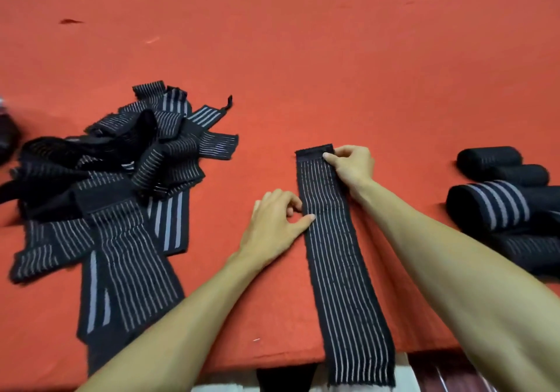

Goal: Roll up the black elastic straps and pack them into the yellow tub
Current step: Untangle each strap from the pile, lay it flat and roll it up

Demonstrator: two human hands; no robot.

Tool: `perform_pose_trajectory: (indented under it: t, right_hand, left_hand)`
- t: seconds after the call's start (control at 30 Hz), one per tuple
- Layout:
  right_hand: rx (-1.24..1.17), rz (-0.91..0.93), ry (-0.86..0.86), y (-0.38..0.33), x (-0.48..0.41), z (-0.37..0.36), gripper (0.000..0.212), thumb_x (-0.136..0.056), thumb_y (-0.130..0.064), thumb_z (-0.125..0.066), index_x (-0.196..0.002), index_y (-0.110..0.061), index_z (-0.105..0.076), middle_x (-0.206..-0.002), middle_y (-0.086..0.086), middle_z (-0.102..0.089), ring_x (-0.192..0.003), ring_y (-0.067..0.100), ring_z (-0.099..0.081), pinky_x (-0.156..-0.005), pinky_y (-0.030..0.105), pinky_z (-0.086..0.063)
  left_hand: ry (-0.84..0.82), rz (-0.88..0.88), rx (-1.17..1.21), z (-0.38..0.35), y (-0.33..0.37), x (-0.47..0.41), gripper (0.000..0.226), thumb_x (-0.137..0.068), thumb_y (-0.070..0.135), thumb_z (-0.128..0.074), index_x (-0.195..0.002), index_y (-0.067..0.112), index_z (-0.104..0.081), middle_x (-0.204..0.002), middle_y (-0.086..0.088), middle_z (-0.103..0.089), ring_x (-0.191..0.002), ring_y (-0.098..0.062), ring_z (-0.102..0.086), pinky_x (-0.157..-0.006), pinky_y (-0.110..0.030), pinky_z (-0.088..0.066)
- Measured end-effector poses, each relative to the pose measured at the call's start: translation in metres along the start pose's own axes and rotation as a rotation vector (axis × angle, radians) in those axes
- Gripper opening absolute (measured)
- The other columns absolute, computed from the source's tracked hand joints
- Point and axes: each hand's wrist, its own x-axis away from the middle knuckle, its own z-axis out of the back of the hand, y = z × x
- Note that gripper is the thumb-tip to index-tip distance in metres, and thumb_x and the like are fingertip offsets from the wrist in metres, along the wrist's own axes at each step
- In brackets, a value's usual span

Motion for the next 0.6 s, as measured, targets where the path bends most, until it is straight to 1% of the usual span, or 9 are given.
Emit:
perform_pose_trajectory:
  t: [0.07,0.1,0.17,0.2,0.27,0.33,0.43,0.5,0.6]
  right_hand:
    - [0.126,0.048,0.033,-0.004,0.002,-0.005,0.02,-0.081,-0.025,-0.076,-0.097,-0.013,-0.074,-0.101,0.003,-0.071,-0.1,0.017,-0.062,-0.09,0.026,-0.047]
    - [0.158,0.063,0.042,-0.006,0.005,-0.005,0.023,-0.081,-0.022,-0.076,-0.101,-0.011,-0.072,-0.106,0.005,-0.067,-0.102,0.017,-0.06,-0.088,0.023,-0.043]
    - [0.187,0.085,0.094,-0.012,0.014,-0.003,0.028,-0.083,-0.016,-0.074,-0.108,-0.012,-0.064,-0.116,0.006,-0.051,-0.1,0.016,-0.052,-0.083,0.015,-0.034]
    - [0.197,0.093,0.128,-0.014,0.018,-0.001,0.029,-0.084,-0.012,-0.071,-0.111,-0.012,-0.06,-0.119,0.007,-0.044,-0.102,0.017,-0.048,-0.081,0.015,-0.03]
    - [0.235,0.146,0.165,-0.018,0.027,0.002,0.03,-0.084,-0.003,-0.061,-0.113,-0.012,-0.058,-0.122,0.011,-0.042,-0.107,0.021,-0.046,-0.08,0.018,-0.028]
    - [0.266,0.256,0.123,-0.027,0.042,-0.003,0.033,-0.082,0.002,-0.052,-0.111,-0.012,-0.06,-0.117,0.013,-0.048,-0.1,0.019,-0.048,-0.077,0.016,-0.027]
    - [0.301,0.411,-0.032,-0.044,0.074,-0.029,0.025,-0.081,0.0,-0.057,-0.1,-0.012,-0.068,-0.095,0.008,-0.064,-0.088,0.019,-0.057,-0.074,0.019,-0.032]
    - [0.272,0.431,-0.235,-0.058,0.102,-0.053,0.017,-0.083,-0.006,-0.063,-0.095,-0.016,-0.07,-0.083,0.001,-0.065,-0.077,0.014,-0.057,-0.071,0.02,-0.036]
    - [0.271,0.442,-0.533,-0.073,0.14,-0.09,0.01,-0.085,-0.01,-0.068,-0.087,-0.019,-0.069,-0.081,-0.002,-0.066,-0.072,0.009,-0.057,-0.072,0.026,-0.045]
  left_hand:
    - [0.006,0.004,0.016,0.001,0.0,0.0,0.022,-0.082,0.041,-0.071,-0.088,0.032,-0.051,-0.081,0.016,-0.046,-0.082,-0.006,-0.044,-0.074,-0.026,-0.025]
    - [0.01,0.009,0.033,0.0,0.001,0.001,0.022,-0.082,0.039,-0.071,-0.09,0.032,-0.052,-0.083,0.015,-0.048,-0.082,-0.006,-0.045,-0.076,-0.027,-0.029]
    - [0.01,0.003,0.102,0.003,-0.001,0.007,0.022,-0.082,0.031,-0.072,-0.094,0.03,-0.053,-0.086,0.013,-0.051,-0.082,-0.008,-0.047,-0.082,-0.031,-0.039]
    - [-0.009,0.013,0.145,0.008,-0.003,0.01,0.023,-0.083,0.026,-0.071,-0.098,0.028,-0.054,-0.089,0.01,-0.052,-0.085,-0.009,-0.049,-0.085,-0.032,-0.042]
    - [-0.069,0.023,0.201,0.026,-0.009,0.02,0.024,-0.085,0.016,-0.068,-0.106,0.021,-0.057,-0.098,0.004,-0.055,-0.09,-0.01,-0.053,-0.09,-0.024,-0.043]
    - [-0.044,0.039,0.198,0.054,-0.02,0.032,0.023,-0.087,0.009,-0.065,-0.108,0.017,-0.059,-0.102,0.0,-0.057,-0.091,-0.007,-0.055,-0.085,-0.009,-0.039]
    - [0.077,0.145,0.201,0.098,-0.035,0.054,0.018,-0.088,0.006,-0.061,-0.099,0.021,-0.062,-0.099,0.002,-0.06,-0.087,-0.006,-0.056,-0.078,-0.004,-0.038]
    - [0.128,0.237,0.218,0.123,-0.049,0.068,0.018,-0.089,0.006,-0.06,-0.094,0.022,-0.065,-0.097,0.005,-0.063,-0.086,-0.006,-0.057,-0.076,-0.007,-0.039]
    - [0.253,0.339,0.168,0.154,-0.076,0.091,0.021,-0.087,0.003,-0.059,-0.088,0.024,-0.065,-0.094,0.005,-0.064,-0.082,-0.008,-0.057,-0.076,-0.012,-0.042]
